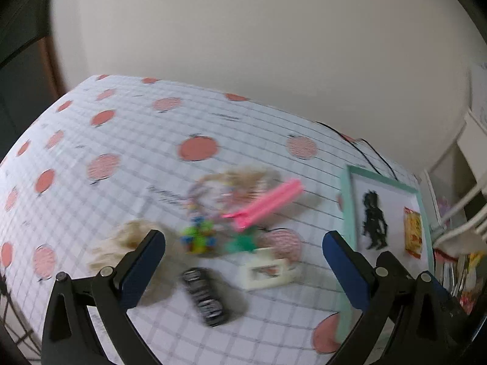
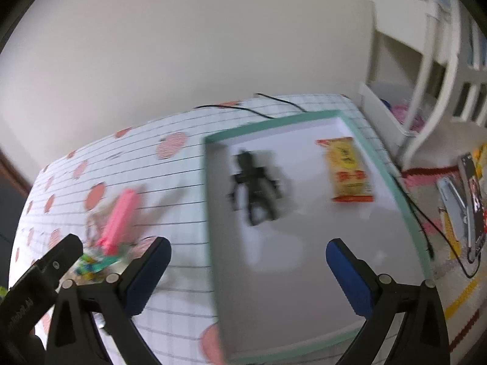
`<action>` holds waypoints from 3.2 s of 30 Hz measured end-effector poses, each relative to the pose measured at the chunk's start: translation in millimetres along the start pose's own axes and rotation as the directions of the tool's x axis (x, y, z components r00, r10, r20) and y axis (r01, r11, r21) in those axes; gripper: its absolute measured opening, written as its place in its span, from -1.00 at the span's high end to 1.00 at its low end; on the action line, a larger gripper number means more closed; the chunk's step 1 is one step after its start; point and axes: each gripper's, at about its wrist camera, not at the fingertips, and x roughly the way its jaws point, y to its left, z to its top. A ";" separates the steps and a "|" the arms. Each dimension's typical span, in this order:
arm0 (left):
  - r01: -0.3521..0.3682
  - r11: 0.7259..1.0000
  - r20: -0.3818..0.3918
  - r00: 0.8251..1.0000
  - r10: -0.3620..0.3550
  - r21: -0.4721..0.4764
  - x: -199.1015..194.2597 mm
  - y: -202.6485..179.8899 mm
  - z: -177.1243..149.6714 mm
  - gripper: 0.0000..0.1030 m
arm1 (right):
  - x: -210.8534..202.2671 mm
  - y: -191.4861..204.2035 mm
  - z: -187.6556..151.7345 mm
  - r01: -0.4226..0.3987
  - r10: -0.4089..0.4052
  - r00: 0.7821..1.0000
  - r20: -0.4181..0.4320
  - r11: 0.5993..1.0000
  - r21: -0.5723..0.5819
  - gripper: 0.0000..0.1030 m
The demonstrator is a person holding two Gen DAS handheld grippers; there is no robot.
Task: Organize objects
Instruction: 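Withdraw both tools from the box back toward the remaining items, then grasp the lace scrunchie with the left tool while the right tool grasps the black car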
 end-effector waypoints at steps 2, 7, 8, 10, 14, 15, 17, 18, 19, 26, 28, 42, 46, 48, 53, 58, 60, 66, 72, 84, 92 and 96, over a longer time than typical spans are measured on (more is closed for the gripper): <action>-0.023 0.999 0.006 1.000 0.023 -0.039 -10.5 21.9 -1.3 -1.00 | -3.6 16.2 -6.3 -0.039 0.039 0.999 0.006 0.999 -0.027 -1.00; -0.116 0.990 0.008 0.993 0.117 -0.078 -21.0 67.1 -2.5 -1.00 | -5.4 65.1 -25.8 -0.089 0.090 0.996 -0.005 0.983 -0.162 -1.00; -0.124 0.989 0.005 0.992 0.125 -0.084 -21.5 74.0 -2.1 -1.00 | -5.5 73.7 -30.1 -0.108 0.108 0.994 -0.011 0.976 -0.189 -1.00; -0.147 0.984 -0.007 0.989 0.147 -0.104 -21.3 89.9 -1.9 -1.00 | -4.6 92.8 -38.2 -0.128 0.128 0.992 -0.018 0.958 -0.256 -1.00; -0.168 0.976 -0.057 0.985 0.161 -0.141 -14.3 112.2 -2.7 -1.00 | -0.2 118.7 -53.6 -0.175 0.166 0.985 -0.055 0.931 -0.321 -1.00; -0.170 0.974 -0.070 0.984 0.161 -0.147 -12.2 115.5 -3.0 -1.00 | 2.1 124.9 -56.9 -0.182 0.169 0.983 -0.069 0.926 -0.332 -1.00; -0.169 0.973 -0.087 0.984 0.157 -0.158 -9.0 123.2 -4.1 -1.00 | 5.6 133.4 -63.9 -0.184 0.166 0.983 -0.081 0.915 -0.360 -1.00; -0.168 0.973 -0.095 0.983 0.154 -0.160 -6.0 125.1 -4.7 -1.00 | 6.4 136.9 -66.9 -0.185 0.165 0.983 -0.086 0.910 -0.371 -1.00; -0.168 0.974 -0.114 0.982 0.152 -0.154 -2.3 126.4 -5.6 -1.00 | 8.4 139.1 -69.1 -0.194 0.169 0.981 -0.099 0.905 -0.378 -1.00; -0.172 0.975 -0.197 0.970 0.143 -0.143 20.2 137.6 -13.4 -1.00 | 21.2 154.6 -83.8 -0.247 0.189 0.966 -0.175 0.872 -0.423 -0.83; -0.176 0.973 -0.210 0.967 0.144 -0.146 23.8 140.8 -14.6 -1.00 | 24.9 158.9 -88.5 -0.251 0.182 0.964 -0.195 0.864 -0.436 -0.78; -0.178 0.977 -0.306 0.942 0.135 -0.116 62.6 145.8 -21.5 -0.98 | 43.1 170.6 -99.3 -0.277 0.169 0.950 -0.263 0.845 -0.457 -0.39; -0.165 0.982 -0.323 0.938 0.126 -0.096 72.0 140.0 -22.9 -0.88 | 46.7 172.5 -100.0 -0.267 0.154 0.952 -0.266 0.844 -0.466 -0.34; -0.160 0.983 -0.332 0.935 0.121 -0.091 75.0 138.0 -24.2 -0.85 | 49.0 173.3 -100.1 -0.264 0.148 0.951 -0.272 0.846 -0.463 -0.27; -0.157 0.985 -0.340 0.932 0.124 -0.073 79.1 133.8 -25.8 -0.83 | 54.4 174.4 -100.5 -0.257 0.135 0.949 -0.284 0.851 -0.458 -0.12; -0.140 0.988 -0.353 0.929 0.108 -0.065 83.5 130.5 -27.9 -0.65 | 54.3 176.1 -98.6 -0.255 0.132 0.950 -0.284 0.854 -0.455 -0.04; -0.140 0.988 -0.355 0.928 0.109 -0.062 85.2 129.9 -28.7 -0.65 | 54.0 176.5 -98.1 -0.255 0.132 0.949 -0.285 0.854 -0.454 -0.02; -0.133 0.989 -0.358 0.928 0.102 -0.064 87.2 127.2 -30.0 -0.55 | 54.0 177.9 -97.1 -0.254 0.131 0.950 -0.285 0.854 -0.455 0.01; -0.117 0.990 -0.356 0.931 0.083 -0.075 86.9 124.5 -30.0 -0.40 | 54.2 177.4 -96.7 -0.255 0.131 0.949 -0.285 0.853 -0.455 0.04; -0.083 0.993 -0.345 0.937 0.050 -0.080 82.3 114.9 -28.3 0.12 | 55.5 173.5 -95.5 -0.264 0.146 0.946 -0.290 0.867 -0.423 0.22; -0.095 0.991 -0.322 0.945 0.058 -0.098 74.3 125.5 -27.5 0.49 | 56.3 169.2 -95.1 -0.278 0.162 0.940 -0.300 0.875 -0.397 0.27; -0.108 0.988 -0.299 0.952 0.070 -0.112 71.5 123.6 -21.8 0.58 | 55.7 168.3 -95.0 -0.286 0.171 0.937 -0.303 0.877 -0.387 0.29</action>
